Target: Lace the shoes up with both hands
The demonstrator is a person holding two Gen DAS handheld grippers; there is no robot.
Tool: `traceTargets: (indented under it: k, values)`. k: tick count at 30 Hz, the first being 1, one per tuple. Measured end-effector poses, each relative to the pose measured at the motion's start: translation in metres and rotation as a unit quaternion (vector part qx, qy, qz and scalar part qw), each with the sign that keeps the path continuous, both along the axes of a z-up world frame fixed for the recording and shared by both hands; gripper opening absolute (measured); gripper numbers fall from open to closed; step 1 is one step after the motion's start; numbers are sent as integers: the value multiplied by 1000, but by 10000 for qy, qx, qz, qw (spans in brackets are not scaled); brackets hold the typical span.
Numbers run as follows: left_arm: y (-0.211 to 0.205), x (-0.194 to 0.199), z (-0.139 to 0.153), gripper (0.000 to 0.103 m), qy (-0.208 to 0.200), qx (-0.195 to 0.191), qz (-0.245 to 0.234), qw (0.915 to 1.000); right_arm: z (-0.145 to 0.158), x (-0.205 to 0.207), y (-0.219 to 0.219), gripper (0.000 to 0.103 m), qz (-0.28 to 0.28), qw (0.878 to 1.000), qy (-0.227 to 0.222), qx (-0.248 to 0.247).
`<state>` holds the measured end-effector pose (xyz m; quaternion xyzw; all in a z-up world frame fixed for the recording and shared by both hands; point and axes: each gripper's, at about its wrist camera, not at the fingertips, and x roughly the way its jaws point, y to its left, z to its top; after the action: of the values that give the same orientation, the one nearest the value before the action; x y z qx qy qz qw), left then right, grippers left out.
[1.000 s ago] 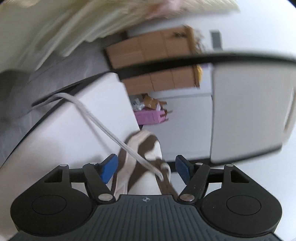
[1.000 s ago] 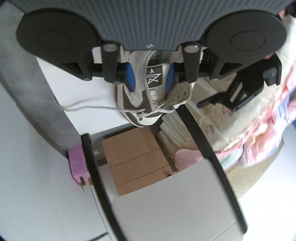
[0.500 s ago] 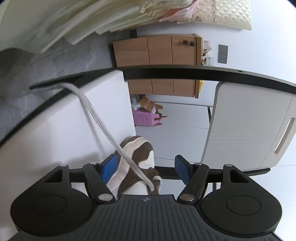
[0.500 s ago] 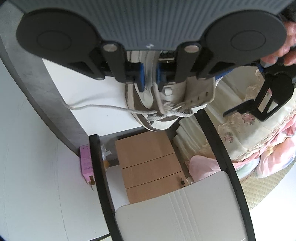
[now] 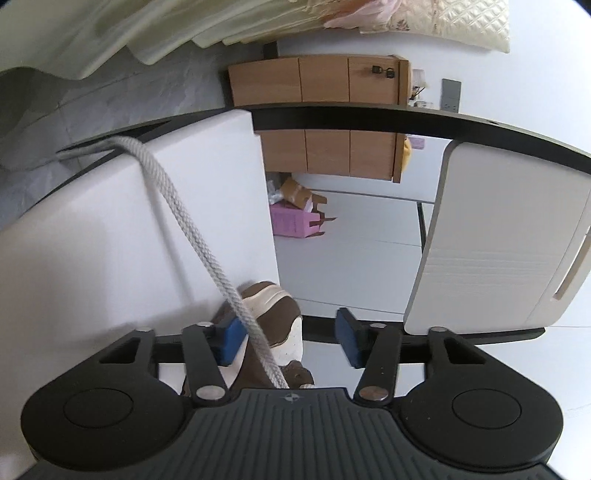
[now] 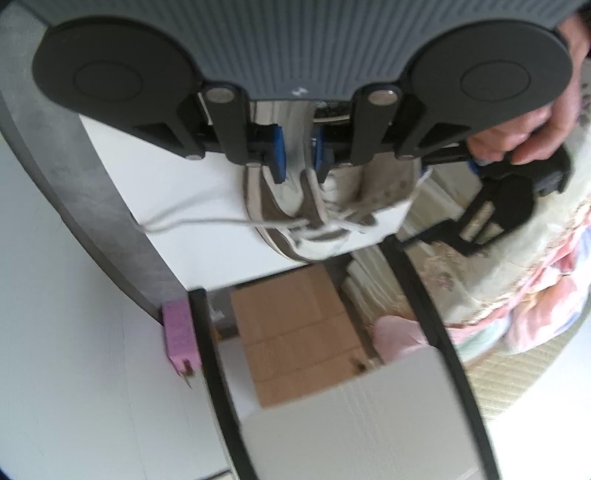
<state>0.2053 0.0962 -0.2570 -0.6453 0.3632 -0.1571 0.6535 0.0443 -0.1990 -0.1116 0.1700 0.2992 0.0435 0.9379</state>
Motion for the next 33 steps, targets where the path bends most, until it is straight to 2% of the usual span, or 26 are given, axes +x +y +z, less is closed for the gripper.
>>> traceTargets:
  k: [3, 5, 9, 11, 15, 19, 22, 24, 29, 32, 33]
  values:
    - [0, 0, 3, 4, -133, 95, 27, 9999, 20, -9, 2, 23, 187, 9993, -313, -117]
    - [-1, 1, 12, 4, -340, 287, -22, 9990, 31, -10, 7, 27, 379, 9980, -392, -335]
    - [0, 2, 24, 4, -636, 73, -137, 9979, 49, 2, 34, 30, 1064, 9879, -454, -1037]
    - [2, 2, 29, 4, -755, -65, -196, 9969, 55, 16, 50, 32, 1413, 9796, -387, -1372]
    - [3, 4, 39, 4, -977, 23, -247, 9949, 60, 45, 84, 32, 1981, 9581, -202, -2058]
    - [3, 3, 41, 4, -1128, -349, -181, 9928, 54, 73, 112, 32, 2268, 9386, -51, -2599]
    - [3, 4, 50, 4, -1255, -158, -233, 9917, 46, 89, 126, 32, 2322, 9275, 74, -2930]
    - [3, 3, 57, 4, -1322, -27, -282, 9908, 44, 96, 129, 31, 2301, 9281, 110, -2926]
    - [3, -2, 70, 4, -1513, -69, -349, 9878, 49, 102, 129, 30, 1946, 9432, -130, -2691]
    - [4, -4, 76, 4, -1586, -118, -334, 9867, 51, 98, 132, 4, 1805, 9439, -270, -2750]
    - [5, -4, 78, 4, -1595, -153, -300, 9866, 53, 97, 133, 3, 1765, 9455, -273, -2724]
